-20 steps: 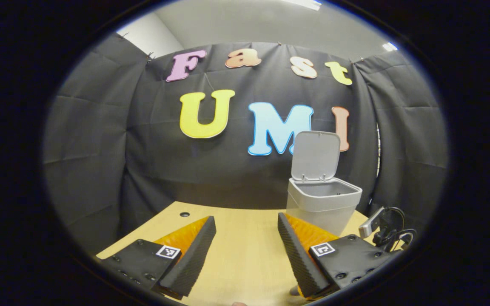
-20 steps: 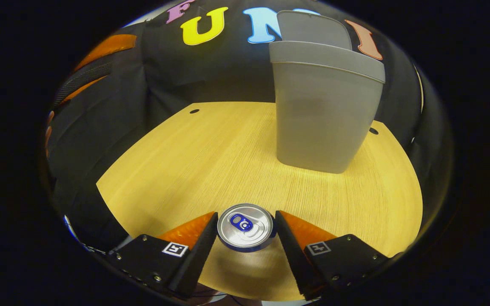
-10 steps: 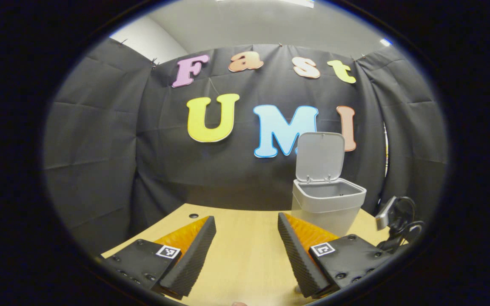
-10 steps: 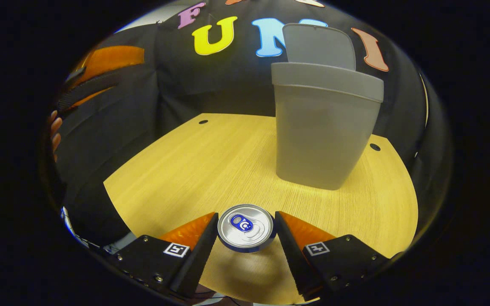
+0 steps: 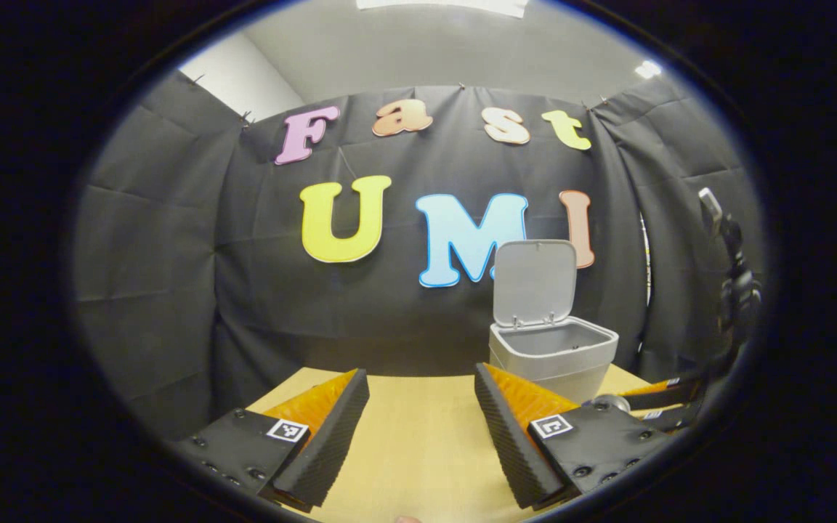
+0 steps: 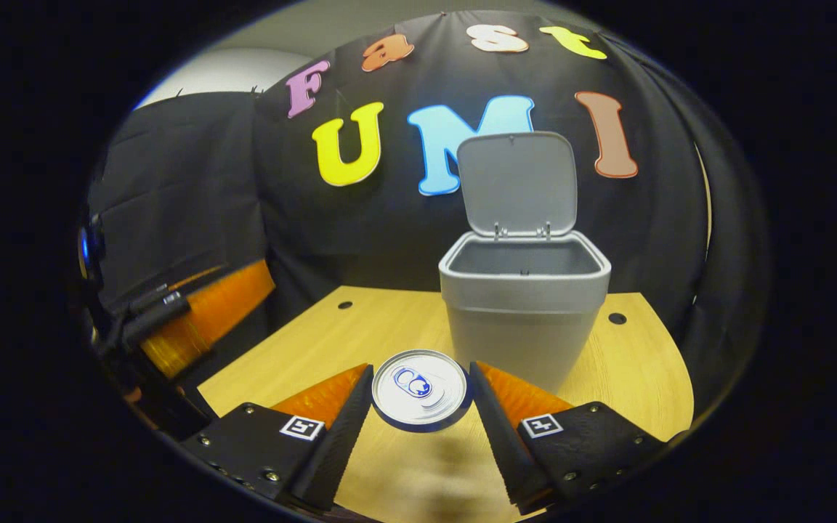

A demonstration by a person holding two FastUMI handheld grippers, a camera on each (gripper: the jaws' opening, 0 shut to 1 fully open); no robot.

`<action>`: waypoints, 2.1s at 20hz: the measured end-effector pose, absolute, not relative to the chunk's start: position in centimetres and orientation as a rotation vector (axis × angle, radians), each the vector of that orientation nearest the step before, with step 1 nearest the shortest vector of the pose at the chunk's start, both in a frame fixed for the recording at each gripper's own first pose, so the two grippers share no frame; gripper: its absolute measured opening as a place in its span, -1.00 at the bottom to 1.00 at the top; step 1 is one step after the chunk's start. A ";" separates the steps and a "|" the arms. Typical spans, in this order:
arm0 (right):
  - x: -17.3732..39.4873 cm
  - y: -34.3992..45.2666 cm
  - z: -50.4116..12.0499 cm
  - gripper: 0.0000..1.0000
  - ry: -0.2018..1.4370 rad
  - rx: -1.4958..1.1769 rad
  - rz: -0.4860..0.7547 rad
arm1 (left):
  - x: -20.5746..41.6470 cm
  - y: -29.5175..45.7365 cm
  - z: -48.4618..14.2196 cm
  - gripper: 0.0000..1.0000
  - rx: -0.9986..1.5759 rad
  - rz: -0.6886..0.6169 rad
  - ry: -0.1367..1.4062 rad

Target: Press the lid of the desktop garbage bin to open it, pick up the crumpled paper on the desktop and throw it into the bin, then pick up the pop can on the desktop and drop it into the bin, and finally close the garbage bin lid.

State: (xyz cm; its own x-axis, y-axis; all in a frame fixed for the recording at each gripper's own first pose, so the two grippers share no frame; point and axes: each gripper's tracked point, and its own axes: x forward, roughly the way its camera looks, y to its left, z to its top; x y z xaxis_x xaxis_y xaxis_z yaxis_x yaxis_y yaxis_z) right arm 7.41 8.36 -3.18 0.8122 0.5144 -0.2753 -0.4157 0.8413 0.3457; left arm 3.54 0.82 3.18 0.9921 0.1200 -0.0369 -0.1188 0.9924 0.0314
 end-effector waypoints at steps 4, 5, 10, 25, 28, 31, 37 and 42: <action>9.1 7.8 1.0 0.67 0.262 0.343 0.478 | 4.1 2.1 2.9 0.93 -0.013 0.117 0.045; 9.7 7.6 1.7 0.67 0.239 0.343 0.470 | 4.3 2.5 2.9 0.92 -0.016 0.119 0.045; 12.4 7.3 4.3 0.66 0.132 0.328 0.426 | 4.5 4.3 2.9 0.92 -0.019 0.138 0.043; 19.6 6.9 2.2 0.67 0.081 0.109 0.304 | 5.1 5.5 2.4 0.92 -0.030 0.169 0.053; 20.1 7.2 1.5 0.69 0.105 0.115 0.307 | 4.9 5.5 2.5 0.92 -0.025 0.176 0.051; 20.4 7.0 1.4 0.70 0.110 0.132 0.303 | 4.9 5.6 2.4 0.93 -0.025 0.183 0.054; 20.7 6.1 2.0 0.86 0.097 0.167 0.289 | 4.5 5.4 2.2 0.90 -0.026 0.184 0.059; 21.9 4.0 4.4 0.86 0.065 0.152 0.244 | 4.9 4.9 2.1 0.91 -0.029 0.166 0.054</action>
